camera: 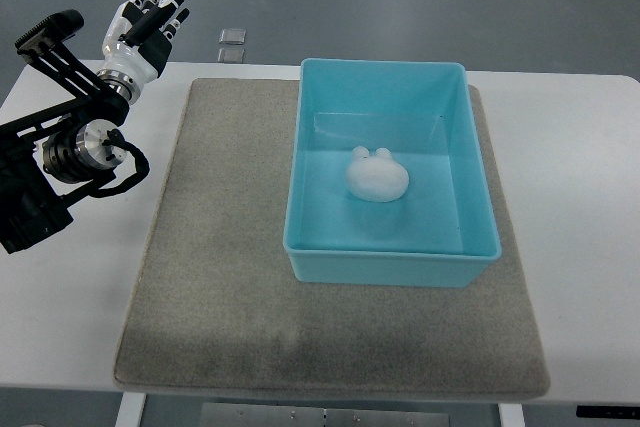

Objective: Place white toy into blue box with left hand

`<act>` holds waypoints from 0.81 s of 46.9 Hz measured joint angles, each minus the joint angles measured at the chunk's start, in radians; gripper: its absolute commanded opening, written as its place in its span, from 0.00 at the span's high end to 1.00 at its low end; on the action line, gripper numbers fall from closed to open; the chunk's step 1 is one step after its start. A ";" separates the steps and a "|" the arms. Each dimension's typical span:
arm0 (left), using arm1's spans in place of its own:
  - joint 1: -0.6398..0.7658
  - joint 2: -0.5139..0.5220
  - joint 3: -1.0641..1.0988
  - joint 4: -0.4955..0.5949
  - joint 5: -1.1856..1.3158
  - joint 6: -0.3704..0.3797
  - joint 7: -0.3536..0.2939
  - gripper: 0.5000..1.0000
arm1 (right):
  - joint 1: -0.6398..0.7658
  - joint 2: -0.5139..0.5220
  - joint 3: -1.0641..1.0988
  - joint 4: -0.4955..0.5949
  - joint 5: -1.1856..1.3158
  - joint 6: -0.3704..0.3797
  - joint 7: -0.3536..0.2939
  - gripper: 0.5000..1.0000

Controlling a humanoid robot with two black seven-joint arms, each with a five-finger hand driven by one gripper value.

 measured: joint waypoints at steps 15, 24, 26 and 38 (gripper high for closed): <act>0.071 0.000 -0.119 -0.004 0.005 -0.013 0.000 0.01 | 0.000 0.000 0.000 0.000 0.000 0.000 0.000 0.13; 0.106 -0.001 -0.175 -0.005 0.005 -0.014 0.000 0.01 | 0.000 0.000 -0.001 0.000 0.000 0.000 0.000 0.13; 0.109 -0.001 -0.183 -0.005 0.004 -0.014 0.000 0.01 | 0.000 0.000 -0.001 0.000 0.000 0.000 0.000 0.13; 0.112 -0.006 -0.193 -0.002 0.004 -0.012 0.000 0.01 | 0.000 0.000 0.000 0.000 0.000 0.000 0.000 0.13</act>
